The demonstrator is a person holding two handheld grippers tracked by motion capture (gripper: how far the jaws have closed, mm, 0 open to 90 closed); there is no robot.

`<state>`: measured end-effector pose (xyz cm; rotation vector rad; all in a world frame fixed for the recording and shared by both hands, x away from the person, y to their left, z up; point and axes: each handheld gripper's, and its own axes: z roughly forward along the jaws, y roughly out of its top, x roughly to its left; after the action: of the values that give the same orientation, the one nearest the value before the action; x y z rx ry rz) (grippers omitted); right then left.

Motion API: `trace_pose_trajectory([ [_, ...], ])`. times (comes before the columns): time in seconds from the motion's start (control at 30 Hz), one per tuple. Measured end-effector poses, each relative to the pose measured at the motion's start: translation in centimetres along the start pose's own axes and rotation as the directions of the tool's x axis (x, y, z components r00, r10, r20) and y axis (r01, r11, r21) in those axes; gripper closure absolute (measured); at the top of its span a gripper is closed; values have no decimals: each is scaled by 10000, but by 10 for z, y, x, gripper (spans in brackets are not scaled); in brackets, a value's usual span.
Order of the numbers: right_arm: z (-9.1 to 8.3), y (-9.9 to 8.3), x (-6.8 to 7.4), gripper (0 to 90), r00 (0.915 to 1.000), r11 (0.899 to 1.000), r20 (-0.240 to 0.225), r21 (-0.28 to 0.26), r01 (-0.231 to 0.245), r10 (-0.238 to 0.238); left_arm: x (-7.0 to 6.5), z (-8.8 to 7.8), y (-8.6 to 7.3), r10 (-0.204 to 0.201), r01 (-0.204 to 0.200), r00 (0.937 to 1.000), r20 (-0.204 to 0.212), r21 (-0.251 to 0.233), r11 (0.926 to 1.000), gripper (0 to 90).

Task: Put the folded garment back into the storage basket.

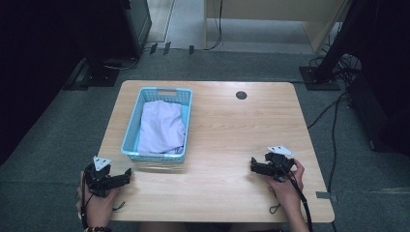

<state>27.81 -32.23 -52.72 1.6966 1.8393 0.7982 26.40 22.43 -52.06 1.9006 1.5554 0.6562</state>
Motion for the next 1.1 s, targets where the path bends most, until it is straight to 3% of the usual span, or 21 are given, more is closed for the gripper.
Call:
trace_pose_trajectory([
  [0.8, -5, -5, -5, 0, 10000, 10000, -8, -1, -2, 2, 0, 0, 0, -4, 4, 10000, -2, 1, 10000, 0],
  [1.1, -8, -7, -16, 0, 10000, 10000, -39, -13, 38, -38, 0, 0, 0, -9, 9, 10000, -3, 2, 10000, 0],
])
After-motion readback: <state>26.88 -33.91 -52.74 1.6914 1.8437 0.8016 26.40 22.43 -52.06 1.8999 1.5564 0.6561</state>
